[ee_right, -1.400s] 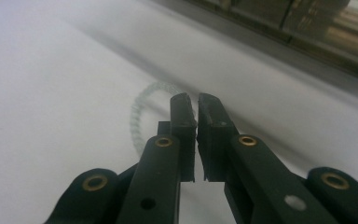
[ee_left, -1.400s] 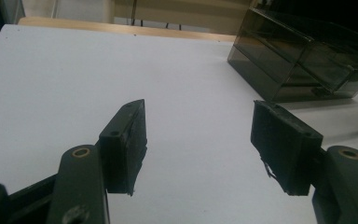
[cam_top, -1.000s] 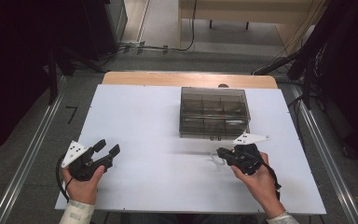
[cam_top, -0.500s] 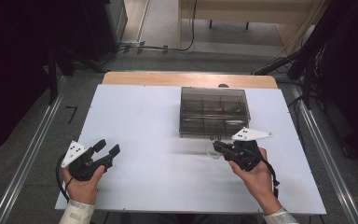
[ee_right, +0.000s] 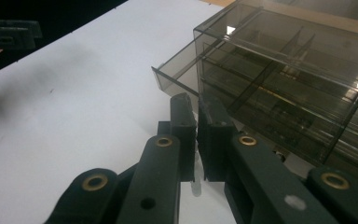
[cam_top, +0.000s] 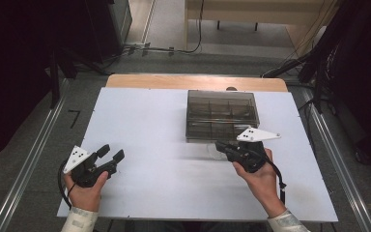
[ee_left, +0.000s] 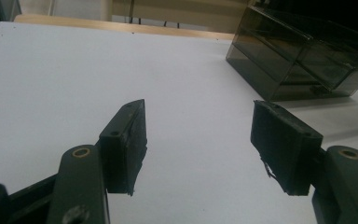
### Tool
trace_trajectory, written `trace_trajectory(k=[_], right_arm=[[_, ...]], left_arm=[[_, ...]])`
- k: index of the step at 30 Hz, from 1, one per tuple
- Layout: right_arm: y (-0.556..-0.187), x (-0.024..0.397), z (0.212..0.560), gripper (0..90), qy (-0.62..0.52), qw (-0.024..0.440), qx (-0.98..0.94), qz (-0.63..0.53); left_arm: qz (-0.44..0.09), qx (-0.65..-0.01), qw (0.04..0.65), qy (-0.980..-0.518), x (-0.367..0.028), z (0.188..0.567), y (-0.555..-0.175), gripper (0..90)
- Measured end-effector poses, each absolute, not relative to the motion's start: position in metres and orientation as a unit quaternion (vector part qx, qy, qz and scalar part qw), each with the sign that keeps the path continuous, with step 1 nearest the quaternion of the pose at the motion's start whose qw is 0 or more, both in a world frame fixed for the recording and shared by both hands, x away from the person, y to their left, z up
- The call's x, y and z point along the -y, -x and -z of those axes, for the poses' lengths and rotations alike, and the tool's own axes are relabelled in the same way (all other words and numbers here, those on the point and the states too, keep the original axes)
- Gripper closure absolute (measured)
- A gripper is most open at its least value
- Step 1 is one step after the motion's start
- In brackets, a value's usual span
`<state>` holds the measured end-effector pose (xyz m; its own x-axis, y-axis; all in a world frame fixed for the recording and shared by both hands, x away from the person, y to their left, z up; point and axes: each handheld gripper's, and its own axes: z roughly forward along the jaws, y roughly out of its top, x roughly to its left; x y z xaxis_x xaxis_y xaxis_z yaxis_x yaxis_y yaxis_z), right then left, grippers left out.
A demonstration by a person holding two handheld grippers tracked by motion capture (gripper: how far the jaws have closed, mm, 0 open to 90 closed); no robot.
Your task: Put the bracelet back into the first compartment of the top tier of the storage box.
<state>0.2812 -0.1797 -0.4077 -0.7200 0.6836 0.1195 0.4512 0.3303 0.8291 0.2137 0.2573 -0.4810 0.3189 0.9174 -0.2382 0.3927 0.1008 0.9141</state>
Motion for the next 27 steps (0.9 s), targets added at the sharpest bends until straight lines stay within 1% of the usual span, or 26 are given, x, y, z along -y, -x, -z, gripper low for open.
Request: trace_trajectory(k=[27], right_arm=[[-0.295,0.165,0.388,83.2,-0.343,0.128,-0.793,-0.487]], left_arm=[[-0.251,-0.527,0.523,-0.621,-0.258,0.481,-0.214,36.7]])
